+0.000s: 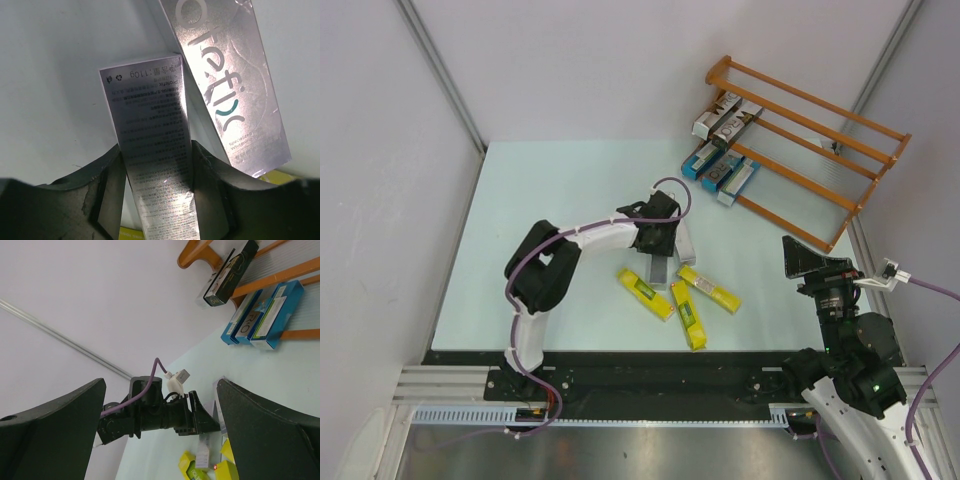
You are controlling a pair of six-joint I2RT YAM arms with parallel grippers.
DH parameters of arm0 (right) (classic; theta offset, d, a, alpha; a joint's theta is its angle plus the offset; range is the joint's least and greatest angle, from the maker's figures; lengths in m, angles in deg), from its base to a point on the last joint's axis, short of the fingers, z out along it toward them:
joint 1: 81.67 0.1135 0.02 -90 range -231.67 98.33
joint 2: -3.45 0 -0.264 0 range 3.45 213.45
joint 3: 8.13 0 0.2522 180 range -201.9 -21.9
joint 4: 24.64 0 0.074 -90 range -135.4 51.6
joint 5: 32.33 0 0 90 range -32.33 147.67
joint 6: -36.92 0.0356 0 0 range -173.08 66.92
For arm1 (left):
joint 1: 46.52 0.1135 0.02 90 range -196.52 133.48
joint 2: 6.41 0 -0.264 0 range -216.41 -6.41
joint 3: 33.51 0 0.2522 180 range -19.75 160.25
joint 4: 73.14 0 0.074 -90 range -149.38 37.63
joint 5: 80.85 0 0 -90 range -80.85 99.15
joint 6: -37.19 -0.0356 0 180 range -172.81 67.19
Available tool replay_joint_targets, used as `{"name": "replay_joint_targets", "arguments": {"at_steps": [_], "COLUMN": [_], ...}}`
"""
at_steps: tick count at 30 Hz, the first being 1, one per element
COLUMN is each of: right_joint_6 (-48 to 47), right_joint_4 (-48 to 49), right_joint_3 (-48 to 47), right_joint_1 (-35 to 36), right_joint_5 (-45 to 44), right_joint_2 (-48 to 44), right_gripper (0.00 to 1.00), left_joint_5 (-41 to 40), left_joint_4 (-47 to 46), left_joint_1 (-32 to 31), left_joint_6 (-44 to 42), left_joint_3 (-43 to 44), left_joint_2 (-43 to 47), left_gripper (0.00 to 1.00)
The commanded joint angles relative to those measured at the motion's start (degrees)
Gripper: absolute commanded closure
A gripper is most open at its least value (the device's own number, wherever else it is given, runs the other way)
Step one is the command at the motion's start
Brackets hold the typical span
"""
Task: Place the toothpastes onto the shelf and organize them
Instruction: Pick up the toothpaste from the center of the board.
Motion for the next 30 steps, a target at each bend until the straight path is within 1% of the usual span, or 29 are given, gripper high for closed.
{"name": "replay_joint_targets", "arguments": {"at_steps": [1,8,12,13,16,23,30], "right_joint_6": [-0.56,-0.21,-0.21,-0.03,0.41,0.41,0.50], "right_joint_4": [0.77,1.03,1.65,2.26,3.58,7.27,11.93], "right_joint_3": [-1.34,-1.43,-1.43,-1.34,-1.34,-1.34,-1.34], "right_joint_1": [0.09,0.01,0.09,0.09,0.09,0.09,0.01], "right_joint_5": [-0.64,0.06,1.12,1.47,3.40,9.73,15.62], "right_joint_2": [0.28,0.28,1.59,2.03,4.13,9.93,14.95], "right_gripper": [0.00,0.00,0.00,0.00,0.00,0.00,0.00], "left_joint_5": [-0.42,1.95,5.38,6.95,7.84,7.93,8.46], "left_joint_4": [1.16,-0.95,-3.58,-3.94,-4.73,-6.23,-6.93], "left_joint_1": [-0.34,-0.43,-1.05,-1.83,-4.46,-9.48,-12.38], "left_joint_6": [-3.02,-4.34,-5.30,-5.83,-7.14,-9.61,-10.84], "left_joint_3": [1.64,-2.14,-4.77,-4.87,-4.69,-3.46,-2.15], "left_joint_2": [6.13,15.70,21.59,23.69,27.22,32.50,33.91], "left_gripper": [0.47,0.48,0.48,0.48,0.48,0.48,0.48]}}
